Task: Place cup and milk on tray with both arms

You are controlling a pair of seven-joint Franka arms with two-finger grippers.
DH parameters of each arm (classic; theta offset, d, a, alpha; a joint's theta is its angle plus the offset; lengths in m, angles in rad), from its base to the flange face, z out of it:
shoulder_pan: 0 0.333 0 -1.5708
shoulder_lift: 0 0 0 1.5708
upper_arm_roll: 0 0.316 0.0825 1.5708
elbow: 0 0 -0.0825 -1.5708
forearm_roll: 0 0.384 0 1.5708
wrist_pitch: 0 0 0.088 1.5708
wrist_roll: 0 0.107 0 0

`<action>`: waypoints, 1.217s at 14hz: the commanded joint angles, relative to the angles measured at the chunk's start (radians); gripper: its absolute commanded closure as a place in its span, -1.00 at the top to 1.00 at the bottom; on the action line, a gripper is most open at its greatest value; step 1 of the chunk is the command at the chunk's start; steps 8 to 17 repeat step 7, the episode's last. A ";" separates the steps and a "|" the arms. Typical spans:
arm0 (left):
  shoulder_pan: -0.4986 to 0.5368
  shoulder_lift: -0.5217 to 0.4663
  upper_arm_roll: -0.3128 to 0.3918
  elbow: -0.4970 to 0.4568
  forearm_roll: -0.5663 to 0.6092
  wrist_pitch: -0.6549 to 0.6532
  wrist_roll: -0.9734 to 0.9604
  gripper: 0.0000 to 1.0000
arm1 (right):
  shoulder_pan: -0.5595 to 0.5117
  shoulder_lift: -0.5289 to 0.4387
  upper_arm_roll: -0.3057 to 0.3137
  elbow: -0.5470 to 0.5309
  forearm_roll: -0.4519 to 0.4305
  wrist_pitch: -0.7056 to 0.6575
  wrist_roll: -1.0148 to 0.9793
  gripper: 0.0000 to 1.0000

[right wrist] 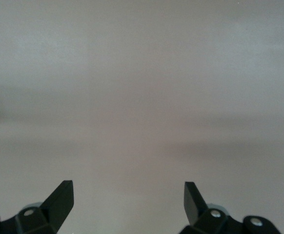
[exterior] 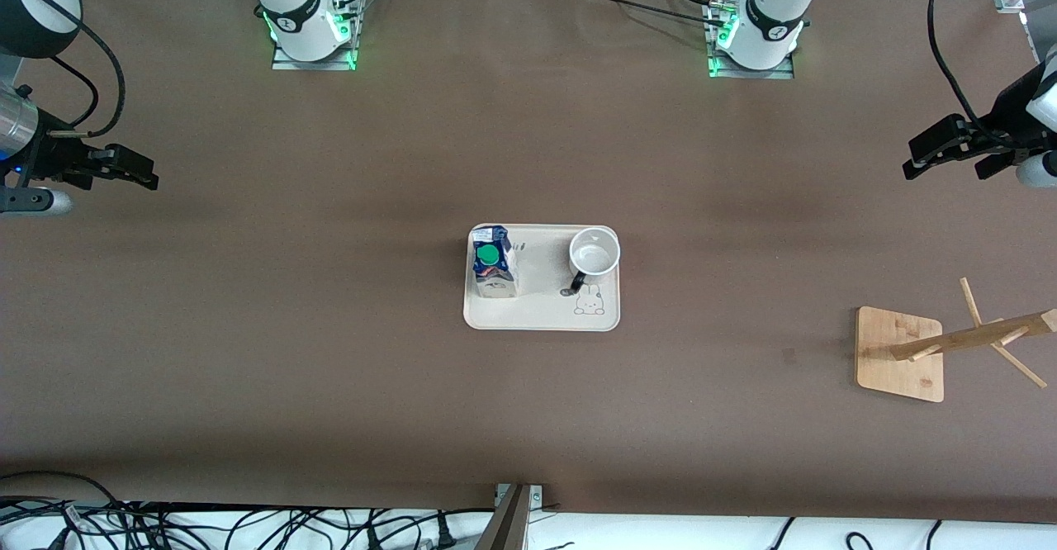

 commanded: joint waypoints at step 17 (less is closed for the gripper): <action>0.023 0.014 -0.034 0.033 0.021 -0.009 0.014 1.00 | -0.001 -0.003 0.005 0.009 -0.007 -0.005 -0.008 1.00</action>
